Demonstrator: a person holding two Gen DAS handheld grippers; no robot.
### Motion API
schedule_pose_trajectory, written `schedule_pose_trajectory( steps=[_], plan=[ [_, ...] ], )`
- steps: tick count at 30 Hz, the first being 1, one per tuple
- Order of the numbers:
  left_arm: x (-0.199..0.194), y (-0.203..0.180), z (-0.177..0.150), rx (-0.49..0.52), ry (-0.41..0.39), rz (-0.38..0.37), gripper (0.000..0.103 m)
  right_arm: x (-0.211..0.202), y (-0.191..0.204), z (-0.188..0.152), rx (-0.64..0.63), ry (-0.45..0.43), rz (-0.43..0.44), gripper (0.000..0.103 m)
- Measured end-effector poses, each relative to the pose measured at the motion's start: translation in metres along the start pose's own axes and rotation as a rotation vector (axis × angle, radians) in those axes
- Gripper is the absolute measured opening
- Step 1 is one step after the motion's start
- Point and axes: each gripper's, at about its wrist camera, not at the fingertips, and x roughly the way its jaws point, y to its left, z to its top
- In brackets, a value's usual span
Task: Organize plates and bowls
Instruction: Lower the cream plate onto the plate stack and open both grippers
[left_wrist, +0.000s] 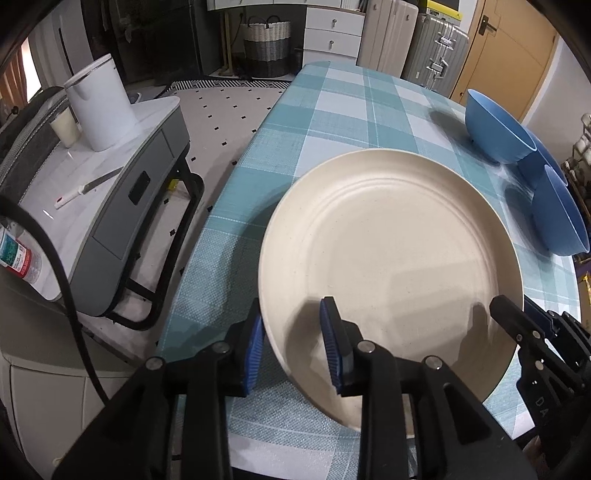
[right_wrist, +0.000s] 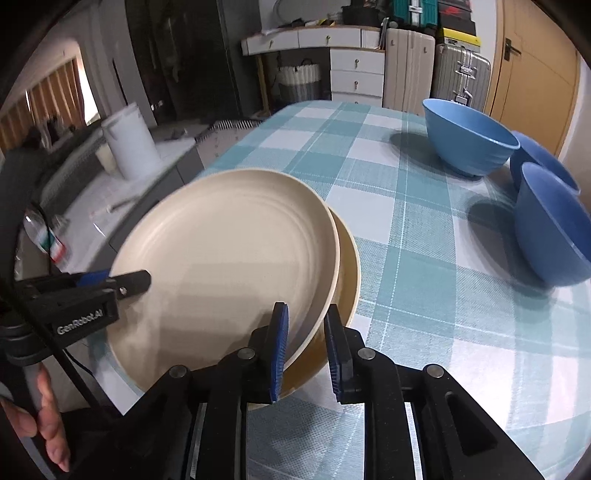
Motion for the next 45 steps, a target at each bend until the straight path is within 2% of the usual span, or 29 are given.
schedule_pose_trajectory(
  steps=[5,16,23,27,32,36,40,45],
  plan=[
    [-0.001,-0.002,0.000,0.004,-0.007,0.008,0.029,-0.004,0.000,-0.004,0.002,-0.011,0.009,0.019],
    [0.000,-0.012,-0.001,0.052,-0.005,0.009,0.030,-0.013,0.000,-0.010,-0.043,-0.029,-0.040,0.020],
    [-0.005,-0.016,0.000,0.062,-0.033,0.006,0.032,-0.014,-0.005,-0.011,-0.031,-0.025,-0.038,0.020],
    [-0.011,-0.018,-0.001,0.073,-0.062,-0.013,0.032,-0.016,-0.015,-0.011,0.020,-0.009,0.014,0.021],
    [-0.011,-0.027,-0.002,0.113,-0.061,0.004,0.033,-0.015,-0.016,-0.011,0.014,0.005,0.002,0.023],
    [-0.011,-0.025,-0.001,0.098,-0.062,0.013,0.033,-0.008,-0.017,-0.014,0.006,0.036,0.000,0.025],
    [-0.010,-0.020,0.000,0.071,-0.059,0.011,0.034,0.000,-0.027,-0.014,0.057,0.072,0.059,0.026],
    [-0.008,-0.016,0.000,0.053,-0.052,0.014,0.043,0.002,-0.028,-0.013,0.063,0.077,0.071,0.030]
  ],
)
